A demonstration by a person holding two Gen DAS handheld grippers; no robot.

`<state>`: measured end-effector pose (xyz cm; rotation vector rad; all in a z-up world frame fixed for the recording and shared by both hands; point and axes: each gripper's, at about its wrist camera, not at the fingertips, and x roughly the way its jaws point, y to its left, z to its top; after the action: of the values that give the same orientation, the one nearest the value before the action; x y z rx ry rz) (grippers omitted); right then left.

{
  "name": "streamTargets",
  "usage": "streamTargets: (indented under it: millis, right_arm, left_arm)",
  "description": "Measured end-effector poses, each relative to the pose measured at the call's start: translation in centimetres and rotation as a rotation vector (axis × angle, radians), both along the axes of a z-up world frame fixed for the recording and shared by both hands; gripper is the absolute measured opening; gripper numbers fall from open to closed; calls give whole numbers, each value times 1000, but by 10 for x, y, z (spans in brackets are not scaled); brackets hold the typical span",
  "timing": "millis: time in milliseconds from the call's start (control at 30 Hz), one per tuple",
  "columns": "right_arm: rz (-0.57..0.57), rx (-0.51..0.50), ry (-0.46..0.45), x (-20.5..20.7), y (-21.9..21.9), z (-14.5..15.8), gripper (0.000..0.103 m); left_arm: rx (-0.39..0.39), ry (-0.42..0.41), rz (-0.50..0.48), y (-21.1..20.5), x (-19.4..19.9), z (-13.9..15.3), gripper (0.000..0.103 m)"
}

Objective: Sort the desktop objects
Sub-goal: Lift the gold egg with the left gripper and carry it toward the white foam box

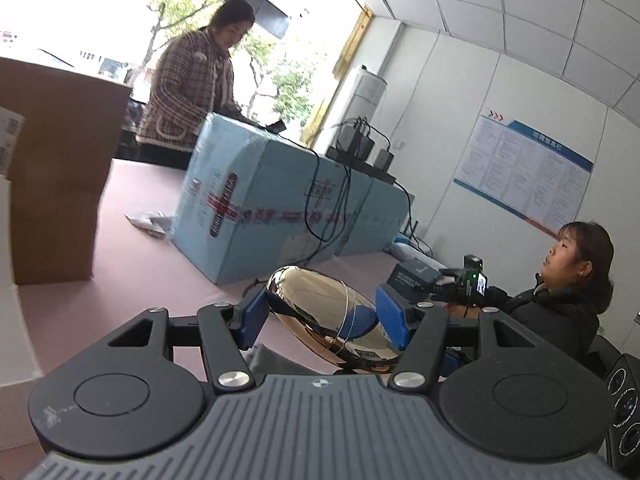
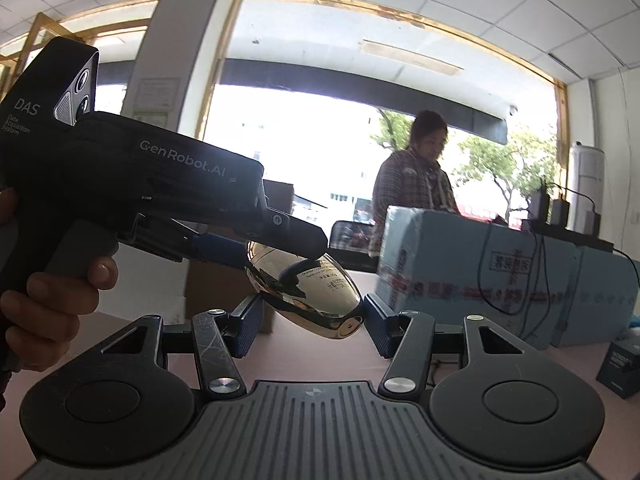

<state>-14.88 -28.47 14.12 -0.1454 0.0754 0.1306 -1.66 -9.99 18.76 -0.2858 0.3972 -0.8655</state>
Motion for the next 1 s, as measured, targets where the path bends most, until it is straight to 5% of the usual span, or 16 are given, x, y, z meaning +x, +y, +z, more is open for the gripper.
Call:
streamTargets:
  millis: [1000]
  right_arm:
    - [395,-1,23,47,135,-2,53]
  left_arm:
    - [-21,26,389,177,-25,-11,56]
